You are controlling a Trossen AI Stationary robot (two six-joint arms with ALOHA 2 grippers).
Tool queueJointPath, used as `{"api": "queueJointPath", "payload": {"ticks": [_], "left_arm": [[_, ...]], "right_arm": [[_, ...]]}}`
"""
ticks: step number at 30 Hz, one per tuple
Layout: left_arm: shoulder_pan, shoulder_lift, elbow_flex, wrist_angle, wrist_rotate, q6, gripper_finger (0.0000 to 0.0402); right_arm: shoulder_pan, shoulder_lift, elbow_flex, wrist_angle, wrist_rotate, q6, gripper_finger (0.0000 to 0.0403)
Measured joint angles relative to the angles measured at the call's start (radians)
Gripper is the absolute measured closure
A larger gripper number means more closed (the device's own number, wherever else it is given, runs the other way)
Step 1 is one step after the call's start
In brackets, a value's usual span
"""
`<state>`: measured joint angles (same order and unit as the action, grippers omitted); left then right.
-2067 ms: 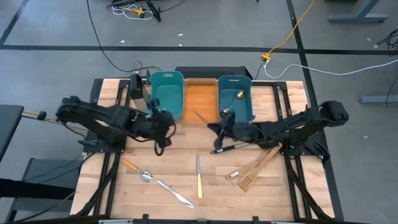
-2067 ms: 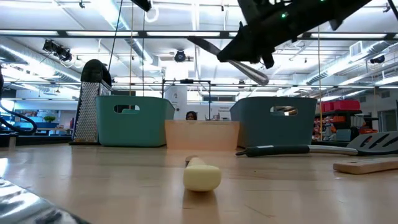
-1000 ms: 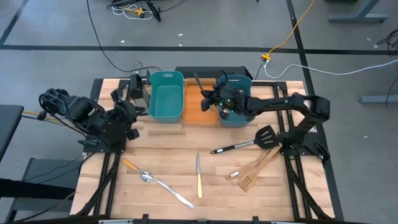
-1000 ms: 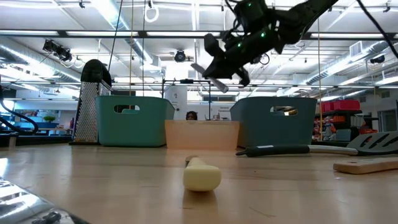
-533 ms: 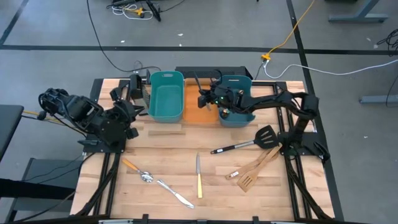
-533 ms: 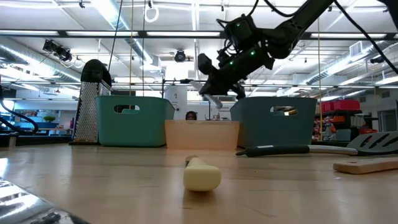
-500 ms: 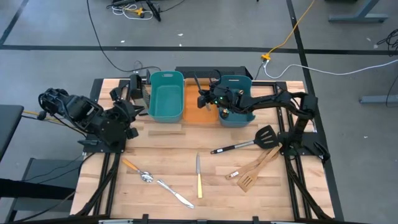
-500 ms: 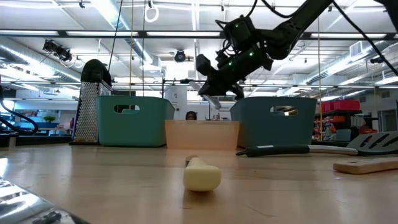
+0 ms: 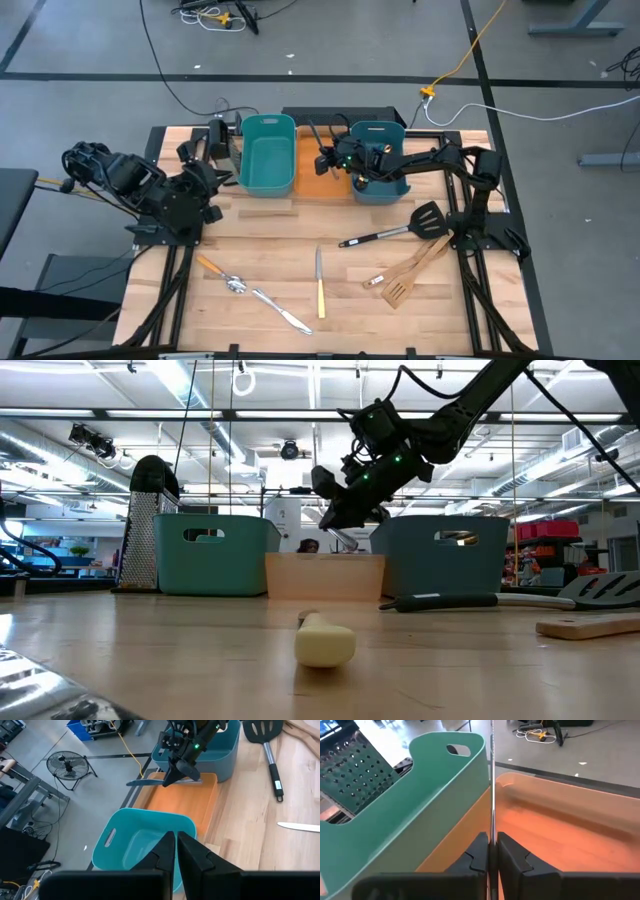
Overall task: Pick & Place Kitchen Items
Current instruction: Put the top silver knife into the orange bin, then put the silver knife into the orange bin
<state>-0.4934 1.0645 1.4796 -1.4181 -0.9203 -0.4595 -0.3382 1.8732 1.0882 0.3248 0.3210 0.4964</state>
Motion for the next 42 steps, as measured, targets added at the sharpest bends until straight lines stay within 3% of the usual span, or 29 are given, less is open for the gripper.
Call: {"api": "queueJointPath", "payload": {"ticks": [6,10,18,26,33,42], "left_arm": [[0.0,0.0,0.0,0.0,0.0,0.0,0.0376],[0.0,0.0,0.0,0.0,0.0,0.0,0.0376],[0.0,0.0,0.0,0.001,0.007,-0.002,0.0376],[0.0,0.002,0.0,0.019,0.091,0.02,0.0376],[0.0,0.001,-0.019,0.201,0.3,0.17,0.0376],[-0.047,0.0,-0.238,0.571,0.607,0.358,0.0376]], "right_arm": [[-0.001,0.0,0.0,0.0,0.002,-0.009,0.0311],[-0.001,0.0,0.0,0.0,0.003,-0.012,0.0291],[-0.001,0.0,0.0,0.046,-0.016,-0.06,0.0305],[0.009,-0.017,0.0,0.149,-0.24,-0.138,0.0329],[0.075,-0.11,0.0,0.132,-0.262,-0.269,0.0326],[0.175,-0.258,0.0,0.012,-0.26,-0.331,0.0314]]}}
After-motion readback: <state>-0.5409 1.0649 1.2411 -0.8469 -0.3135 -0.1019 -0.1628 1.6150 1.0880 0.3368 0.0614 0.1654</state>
